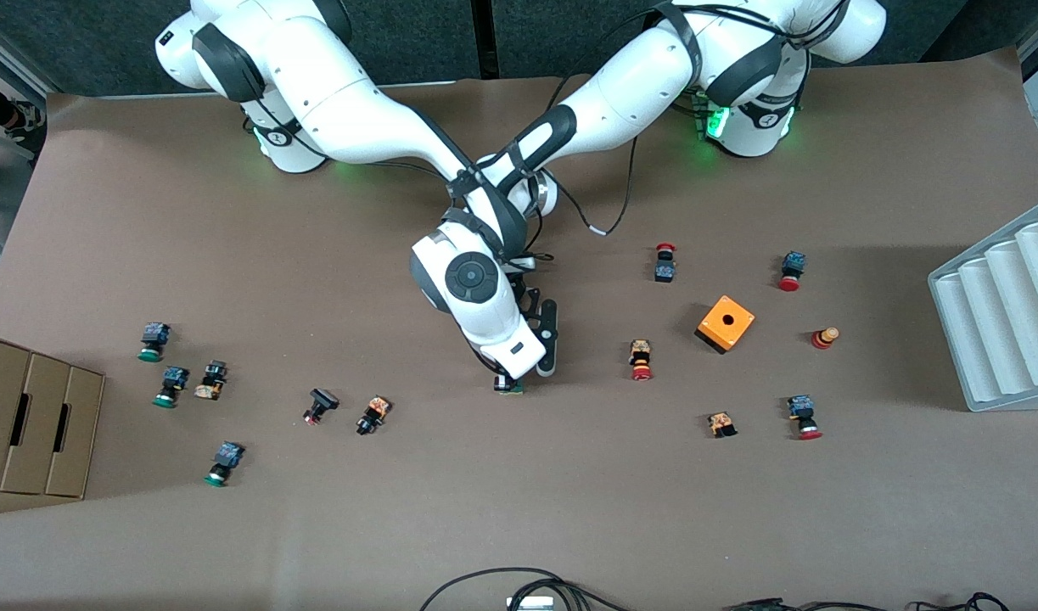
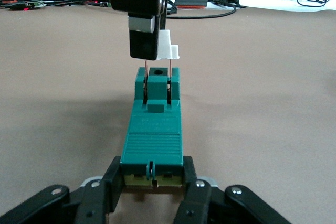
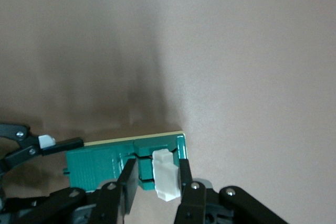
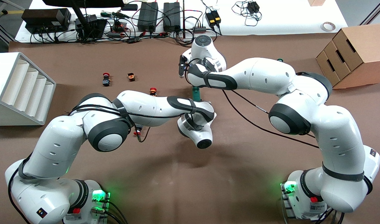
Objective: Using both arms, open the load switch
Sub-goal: 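Close the right gripper on the white lever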
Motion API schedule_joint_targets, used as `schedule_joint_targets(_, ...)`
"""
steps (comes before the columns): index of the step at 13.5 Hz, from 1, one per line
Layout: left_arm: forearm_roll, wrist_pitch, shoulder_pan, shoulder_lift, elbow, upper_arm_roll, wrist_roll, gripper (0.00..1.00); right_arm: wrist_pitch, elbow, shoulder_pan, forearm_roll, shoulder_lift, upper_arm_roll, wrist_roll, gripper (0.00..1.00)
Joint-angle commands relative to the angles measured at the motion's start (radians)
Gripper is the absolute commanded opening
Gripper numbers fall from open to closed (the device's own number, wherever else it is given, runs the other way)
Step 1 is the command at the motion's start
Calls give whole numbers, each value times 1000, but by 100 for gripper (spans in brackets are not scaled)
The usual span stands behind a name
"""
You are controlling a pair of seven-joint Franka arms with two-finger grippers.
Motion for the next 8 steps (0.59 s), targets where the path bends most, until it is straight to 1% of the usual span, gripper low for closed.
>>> schedule_joint_targets(1,5,5,-1,-17,-28,10,-31,24,-42,-37,8,4,-39,2,15,39)
schedule_joint_targets(5,5,5,-1,-17,-28,10,-31,24,-67,-43,6,6,-50,2,17,39)
schedule_joint_targets(8,5,5,-1,-17,-28,10,-31,24,-69,-89,3,4,-79,2,15,39)
